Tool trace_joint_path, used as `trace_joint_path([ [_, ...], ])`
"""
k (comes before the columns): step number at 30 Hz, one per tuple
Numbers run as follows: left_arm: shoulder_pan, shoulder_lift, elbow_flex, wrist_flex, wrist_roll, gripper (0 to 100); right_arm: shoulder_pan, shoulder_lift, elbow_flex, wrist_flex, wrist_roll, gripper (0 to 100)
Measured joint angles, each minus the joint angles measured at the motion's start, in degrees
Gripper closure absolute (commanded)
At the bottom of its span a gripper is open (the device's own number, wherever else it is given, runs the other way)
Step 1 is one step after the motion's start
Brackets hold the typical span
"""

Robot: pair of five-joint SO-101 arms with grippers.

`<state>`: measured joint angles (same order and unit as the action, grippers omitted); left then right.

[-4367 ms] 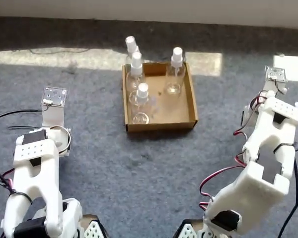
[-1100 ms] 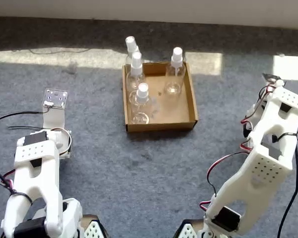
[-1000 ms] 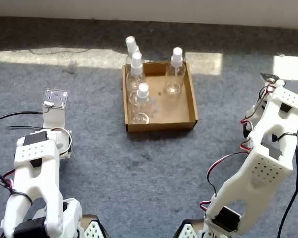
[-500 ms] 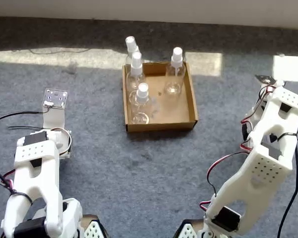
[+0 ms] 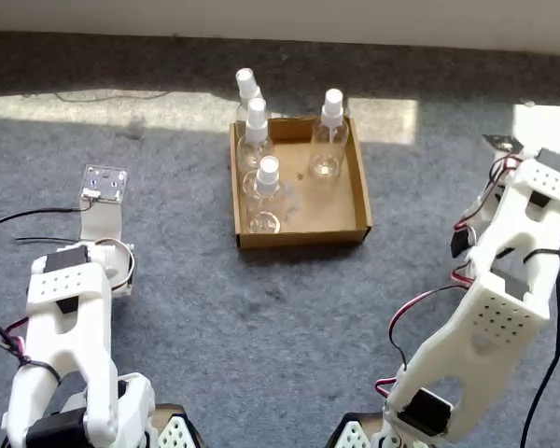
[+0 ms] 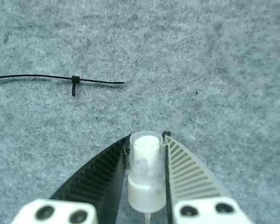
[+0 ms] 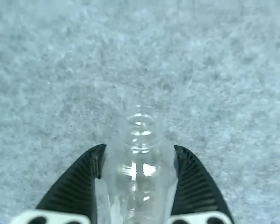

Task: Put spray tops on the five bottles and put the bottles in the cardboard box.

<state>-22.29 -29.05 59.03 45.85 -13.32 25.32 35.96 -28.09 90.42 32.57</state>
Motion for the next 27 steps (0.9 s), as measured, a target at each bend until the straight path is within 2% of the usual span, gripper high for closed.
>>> trace_joint_path([
  [3, 0.0, 0.0, -2.73, 0.44, 0.62, 99, 0.0, 0.0, -7.82, 4.48, -1.49, 99.3],
  [6, 0.18, 0.0, -8.18, 4.31, 2.37, 99, 0.0, 0.0, -17.58, 8.79, -2.02, 99.4],
  [9, 2.46, 0.0, -15.91, 10.81, 2.99, 99, 0.0, 0.0, -26.99, 9.58, -3.16, 99.4],
  [13, 8.88, 0.0, -28.84, 21.54, 5.45, 99, -0.44, 0.0, -34.64, 9.67, -7.21, 99.4],
  [20, 22.95, 0.0, -53.98, 36.22, 11.16, 99, -6.95, -0.09, -36.92, 9.67, -12.57, 99.4],
  [23, 28.57, 0.0, -64.0, 39.21, 13.8, 99, -10.11, -3.08, -35.34, 9.67, -15.03, 99.4],
  [27, 34.99, -0.09, -74.29, 39.91, 16.53, 99, -14.95, -15.3, -24.26, 9.67, -15.74, 99.4],
])
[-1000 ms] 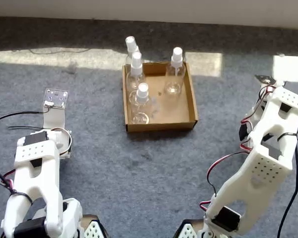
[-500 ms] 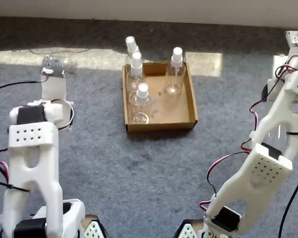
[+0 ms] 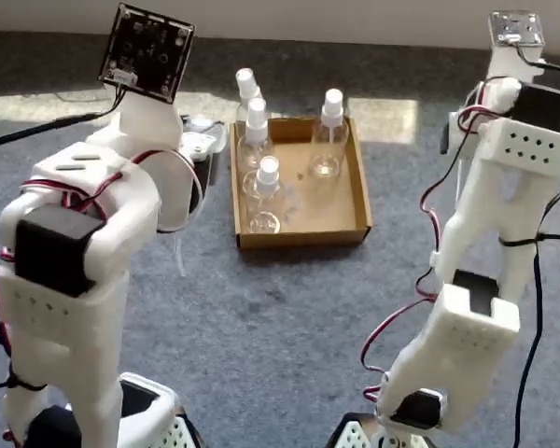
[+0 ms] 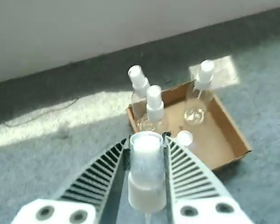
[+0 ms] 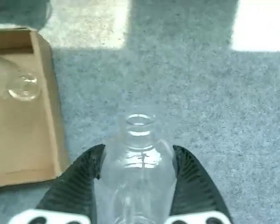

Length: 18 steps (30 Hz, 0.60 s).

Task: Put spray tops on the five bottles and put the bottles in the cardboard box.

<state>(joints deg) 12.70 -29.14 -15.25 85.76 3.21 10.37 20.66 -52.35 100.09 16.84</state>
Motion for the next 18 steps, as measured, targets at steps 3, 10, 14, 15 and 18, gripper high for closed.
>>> trace_joint_path([
  [3, 4.75, 0.0, -4.31, 0.0, 0.79, 99, -5.19, -12.13, 13.71, 0.0, 0.0, 99.4],
  [10, 11.25, 0.0, -10.37, -5.54, 1.32, 99, -14.24, -43.78, 48.18, -15.56, -1.49, 99.4],
  [14, 13.45, 0.0, -12.92, -9.93, 1.32, 99, -19.43, -61.98, 70.95, -29.27, -2.29, 99.4],
  [15, 14.07, 0.0, -13.36, -10.9, 1.32, 99, -20.66, -66.46, 76.48, -32.0, -2.99, 99.4],
  [18, 15.65, 0.0, -13.71, -13.71, 1.32, 99, -23.38, -79.38, 91.43, -39.21, -4.57, 99.4],
])
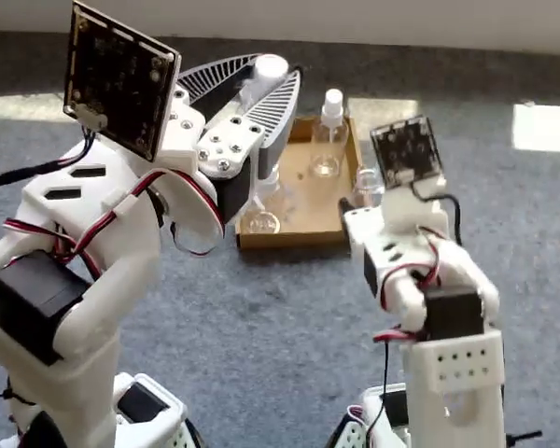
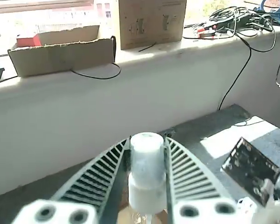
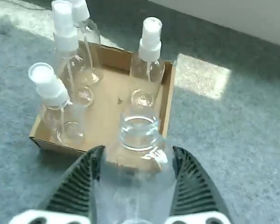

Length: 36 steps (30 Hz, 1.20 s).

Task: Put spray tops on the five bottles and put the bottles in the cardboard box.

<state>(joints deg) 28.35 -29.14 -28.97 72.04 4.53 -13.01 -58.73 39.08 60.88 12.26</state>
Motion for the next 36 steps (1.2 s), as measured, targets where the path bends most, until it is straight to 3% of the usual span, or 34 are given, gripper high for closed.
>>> trace_joint_path([
  [6, 3.69, 0.0, 0.0, -4.13, 0.0, 99, -5.45, -24.88, 19.96, -7.21, -0.35, 99.4],
  [12, 7.91, 0.0, 0.0, -5.63, 0.0, 99, -7.38, -43.69, 29.98, -7.91, -0.44, 99.5],
  [20, 12.13, 0.0, 2.2, -9.32, 0.0, 99, -7.21, -45.89, 32.79, -7.91, -3.96, 99.5],
  [30, 12.4, 0.0, 14.86, -19.87, 0.0, 99, -7.3, -45.89, 32.79, -7.91, -4.31, 99.5],
  [36, 12.4, 0.0, 17.58, -21.89, 0.0, 99, -7.38, -45.89, 32.79, -7.91, -4.31, 99.5],
])
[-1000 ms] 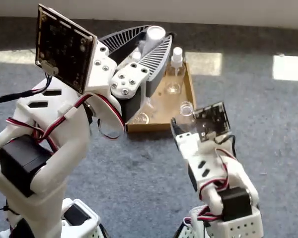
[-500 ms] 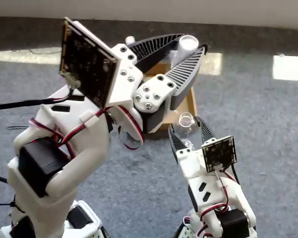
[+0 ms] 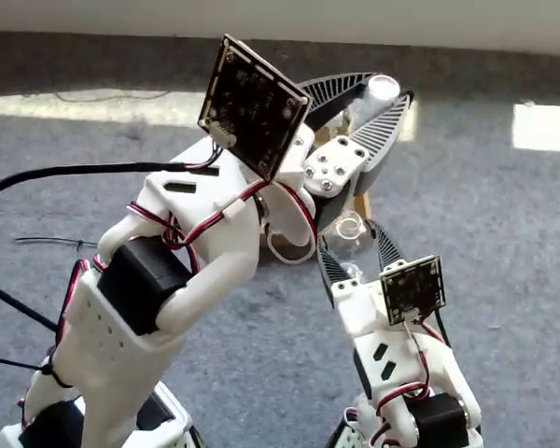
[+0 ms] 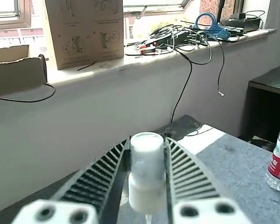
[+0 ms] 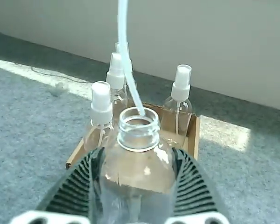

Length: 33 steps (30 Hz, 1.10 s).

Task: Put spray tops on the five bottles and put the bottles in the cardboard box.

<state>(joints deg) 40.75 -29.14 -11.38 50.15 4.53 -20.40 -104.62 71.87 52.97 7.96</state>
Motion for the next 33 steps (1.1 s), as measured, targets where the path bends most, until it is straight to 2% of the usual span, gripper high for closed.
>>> trace_joint_path([
  [10, 0.09, 0.09, 5.98, -0.18, 0.0, 99, -0.09, 0.0, 0.0, 0.0, 0.0, 99.5],
  [16, 0.35, 0.09, 11.34, -0.18, 0.09, 87, -0.09, 0.0, 0.0, 0.0, 0.0, 99.5],
  [23, 0.18, 0.0, 11.96, -0.18, 0.0, 88, 0.0, -0.09, 0.0, 0.0, 0.0, 99.5],
  [33, 0.0, -7.03, 12.57, 0.35, 0.0, 88, 0.09, -0.09, 0.0, 0.0, 0.0, 99.5],
])
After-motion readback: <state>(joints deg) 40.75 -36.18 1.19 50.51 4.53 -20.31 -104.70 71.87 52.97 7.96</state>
